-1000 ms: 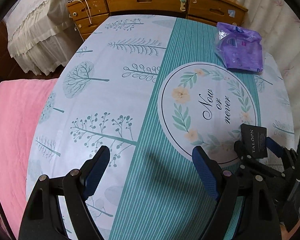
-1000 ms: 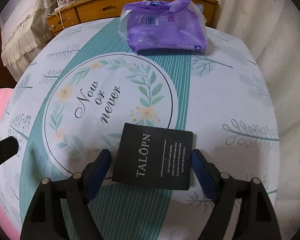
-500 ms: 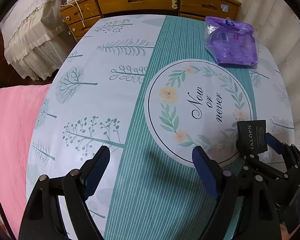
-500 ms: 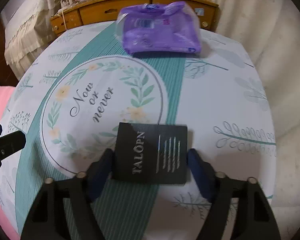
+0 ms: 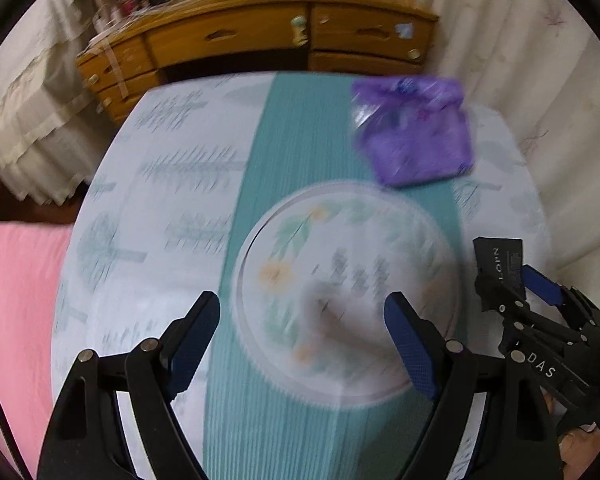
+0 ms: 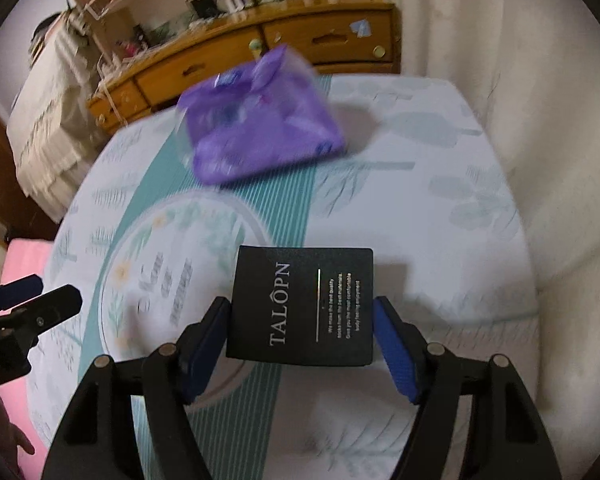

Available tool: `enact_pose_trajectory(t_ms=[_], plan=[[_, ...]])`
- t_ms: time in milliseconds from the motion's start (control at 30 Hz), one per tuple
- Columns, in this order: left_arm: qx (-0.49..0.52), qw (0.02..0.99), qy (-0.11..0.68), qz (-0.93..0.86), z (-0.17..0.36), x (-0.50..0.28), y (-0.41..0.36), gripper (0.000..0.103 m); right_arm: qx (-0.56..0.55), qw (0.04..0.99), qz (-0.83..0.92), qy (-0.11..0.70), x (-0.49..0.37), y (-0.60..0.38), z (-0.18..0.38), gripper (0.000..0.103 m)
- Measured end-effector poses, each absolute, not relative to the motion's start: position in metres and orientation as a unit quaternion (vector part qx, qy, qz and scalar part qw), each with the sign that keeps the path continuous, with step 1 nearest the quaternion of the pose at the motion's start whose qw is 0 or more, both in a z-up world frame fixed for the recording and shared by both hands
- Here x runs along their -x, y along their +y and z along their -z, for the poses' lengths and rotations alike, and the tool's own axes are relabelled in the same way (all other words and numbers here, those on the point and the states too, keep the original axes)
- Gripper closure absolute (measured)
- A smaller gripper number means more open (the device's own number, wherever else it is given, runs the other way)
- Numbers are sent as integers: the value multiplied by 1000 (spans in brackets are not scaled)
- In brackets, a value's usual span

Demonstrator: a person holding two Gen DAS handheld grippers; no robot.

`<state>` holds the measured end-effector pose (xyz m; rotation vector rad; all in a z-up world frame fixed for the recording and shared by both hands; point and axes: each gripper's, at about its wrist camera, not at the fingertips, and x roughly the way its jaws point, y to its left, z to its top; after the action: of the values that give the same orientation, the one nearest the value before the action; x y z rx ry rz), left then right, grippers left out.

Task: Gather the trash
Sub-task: 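Grasp the black TALOPN card with the right tool while the left tool grasps the purple package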

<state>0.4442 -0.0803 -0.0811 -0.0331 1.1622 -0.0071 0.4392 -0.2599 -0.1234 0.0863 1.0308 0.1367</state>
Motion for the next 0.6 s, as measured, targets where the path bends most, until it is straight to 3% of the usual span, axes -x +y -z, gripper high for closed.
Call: enact_pose_trajectory(t_ms=[367, 600], plan=[[-31, 850, 516, 102, 58, -561, -131, 20, -105, 894, -32, 435, -516, -309, 86, 31], [-23, 820, 549, 162, 86, -635, -141, 20, -144, 893, -35, 425, -552, -334, 96, 31]])
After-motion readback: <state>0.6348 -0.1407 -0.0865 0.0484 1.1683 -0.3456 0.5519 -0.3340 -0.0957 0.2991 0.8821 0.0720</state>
